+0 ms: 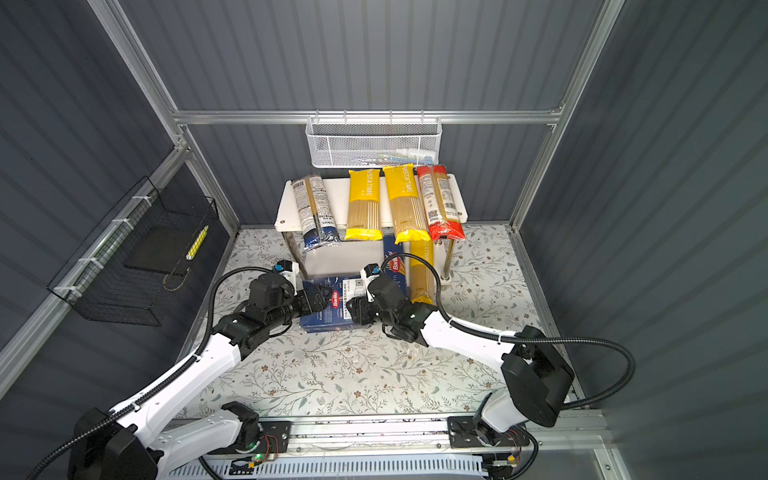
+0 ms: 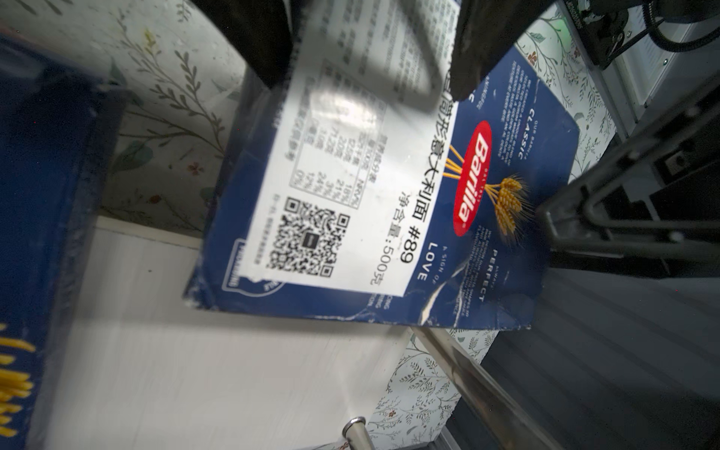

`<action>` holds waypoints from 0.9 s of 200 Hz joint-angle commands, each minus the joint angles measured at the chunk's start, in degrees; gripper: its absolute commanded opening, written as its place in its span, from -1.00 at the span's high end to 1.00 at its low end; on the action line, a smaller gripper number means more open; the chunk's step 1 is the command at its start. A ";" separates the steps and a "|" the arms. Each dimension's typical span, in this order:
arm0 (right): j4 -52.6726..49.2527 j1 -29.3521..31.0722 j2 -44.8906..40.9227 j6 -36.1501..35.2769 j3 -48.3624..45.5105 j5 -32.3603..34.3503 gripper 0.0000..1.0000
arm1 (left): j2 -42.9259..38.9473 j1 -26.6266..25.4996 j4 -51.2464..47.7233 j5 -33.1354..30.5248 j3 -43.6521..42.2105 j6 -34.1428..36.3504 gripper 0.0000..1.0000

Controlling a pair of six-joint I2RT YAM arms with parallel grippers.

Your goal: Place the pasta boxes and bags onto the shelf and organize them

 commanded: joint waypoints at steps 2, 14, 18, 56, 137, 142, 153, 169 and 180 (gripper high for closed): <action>14.15 1.43 -1.36 -0.77 4.85 -5.44 -0.29 | 1.44 -1.94 10.37 9.17 4.39 0.86 -0.99; 14.35 1.32 -1.20 -0.52 4.88 -4.48 -0.29 | 2.39 -1.94 10.78 8.63 5.23 1.36 -0.99; 14.61 1.26 -1.19 -0.41 4.79 -4.26 -0.29 | 2.67 -1.94 10.89 8.46 5.48 1.56 -0.99; 16.53 0.59 -0.22 0.24 4.52 -3.68 -0.29 | 5.75 -1.94 11.92 7.39 8.07 2.34 -0.99; 20.03 -2.30 1.16 2.71 3.48 -3.06 -0.31 | 10.28 -1.92 15.34 3.39 10.29 3.08 -0.99; 20.25 -2.52 1.36 2.87 3.47 -3.25 -0.30 | 10.75 -1.93 15.32 3.39 10.64 3.25 -0.99; 20.71 -3.01 1.77 3.19 3.39 -3.54 -0.31 | 11.70 -1.90 15.19 3.17 11.31 3.39 -0.99; 21.63 -3.58 2.48 3.72 3.38 -4.05 -0.31 | 12.93 -1.88 15.89 2.90 11.90 3.42 -0.99; 22.56 -4.06 3.07 4.41 3.47 -4.67 -0.31 | 13.75 -1.86 16.08 2.53 12.38 3.39 -0.99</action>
